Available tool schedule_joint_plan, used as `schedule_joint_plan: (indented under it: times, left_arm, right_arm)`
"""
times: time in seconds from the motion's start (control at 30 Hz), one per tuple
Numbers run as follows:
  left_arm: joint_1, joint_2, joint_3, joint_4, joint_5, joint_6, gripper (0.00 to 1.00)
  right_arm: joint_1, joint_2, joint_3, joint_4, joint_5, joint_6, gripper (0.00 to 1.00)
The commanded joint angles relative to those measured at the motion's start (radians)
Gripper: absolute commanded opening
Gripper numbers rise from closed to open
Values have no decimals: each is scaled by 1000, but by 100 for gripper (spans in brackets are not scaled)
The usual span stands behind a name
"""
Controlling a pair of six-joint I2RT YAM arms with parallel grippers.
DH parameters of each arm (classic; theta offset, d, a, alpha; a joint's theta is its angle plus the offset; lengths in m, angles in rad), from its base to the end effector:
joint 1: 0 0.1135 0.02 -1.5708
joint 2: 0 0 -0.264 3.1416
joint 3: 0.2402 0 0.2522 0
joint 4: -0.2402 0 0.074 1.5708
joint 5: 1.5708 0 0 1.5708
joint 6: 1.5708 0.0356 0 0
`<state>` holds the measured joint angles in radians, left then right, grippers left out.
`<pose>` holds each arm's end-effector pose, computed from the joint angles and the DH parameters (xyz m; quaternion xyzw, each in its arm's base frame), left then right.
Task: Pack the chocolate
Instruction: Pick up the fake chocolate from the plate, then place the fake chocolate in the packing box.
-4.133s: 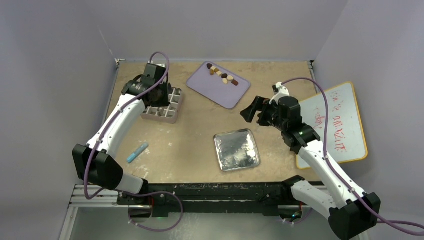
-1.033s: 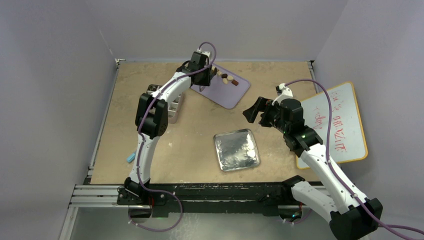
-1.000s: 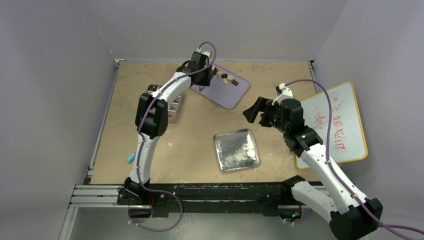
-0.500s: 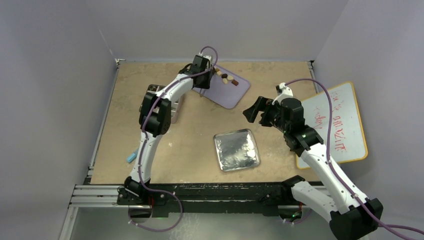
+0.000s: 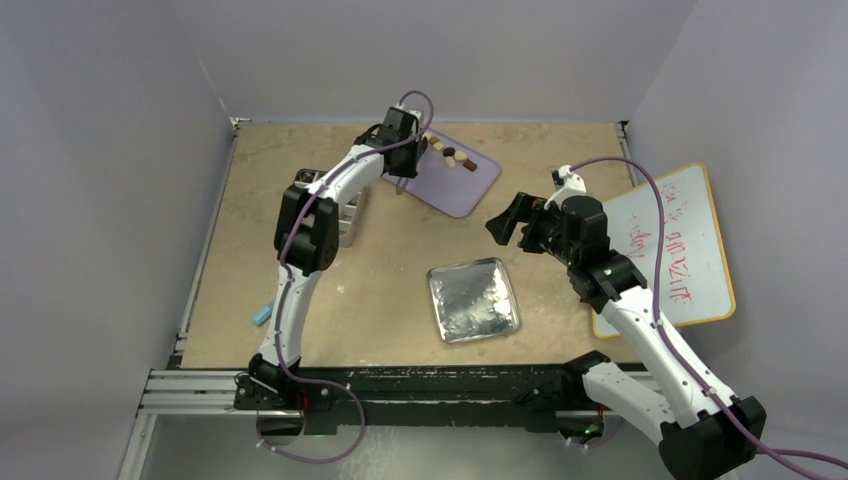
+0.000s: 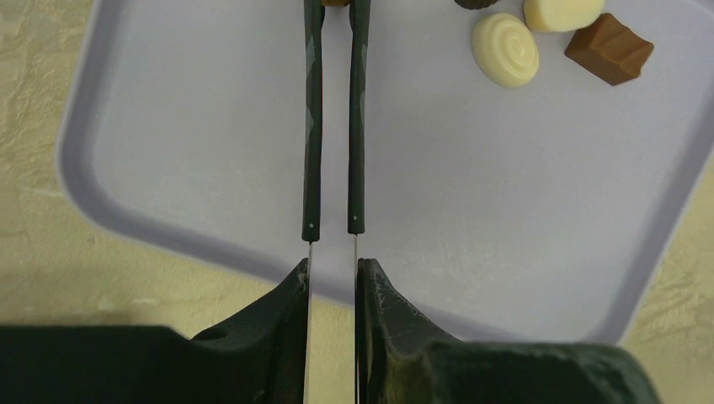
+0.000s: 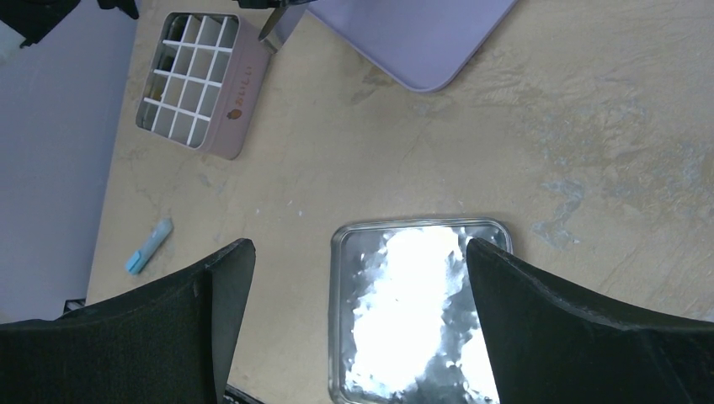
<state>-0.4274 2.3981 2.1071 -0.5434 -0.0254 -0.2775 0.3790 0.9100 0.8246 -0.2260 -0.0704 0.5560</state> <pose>0.4916 -0.2229 0.1982 0.0653 0.9306 -0.1131 0.3419 0.1955 0.0805 0.3273 0.0508 0.8064 0.2906 0.5126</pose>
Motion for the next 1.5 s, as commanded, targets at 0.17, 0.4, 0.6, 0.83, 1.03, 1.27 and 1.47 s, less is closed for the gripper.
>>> schedule_joint_plan:
  times: [0.17, 0.4, 0.6, 0.83, 1.03, 1.27, 1.47]
  left_arm:
    - [4, -231, -54, -119, 20, -48, 14]
    - [5, -378, -183, -214, 62, -43, 15]
    - [18, -545, -350, -271, 15, -37, 14]
    - [44, -713, -459, -346, -45, -46, 15]
    - [51, -831, -555, -411, -91, -62, 16]
    - [56, -910, -643, -452, -95, -96, 17]
    - [67, -911, -685, -449, -93, -111, 18]
  right_arm:
    - [2, -3, 10, 56, -38, 13, 97]
    - [1, -22, -4, 37, -34, 7, 97]
    - [1, -39, -9, 30, -24, 1, 97]
    - [2, -18, -14, 46, -50, 9, 97]
    - [1, -11, -21, 54, -48, 7, 97]
    - [2, 10, -24, 50, -72, 5, 97]
    - [1, -10, -39, 53, -72, 14, 97]
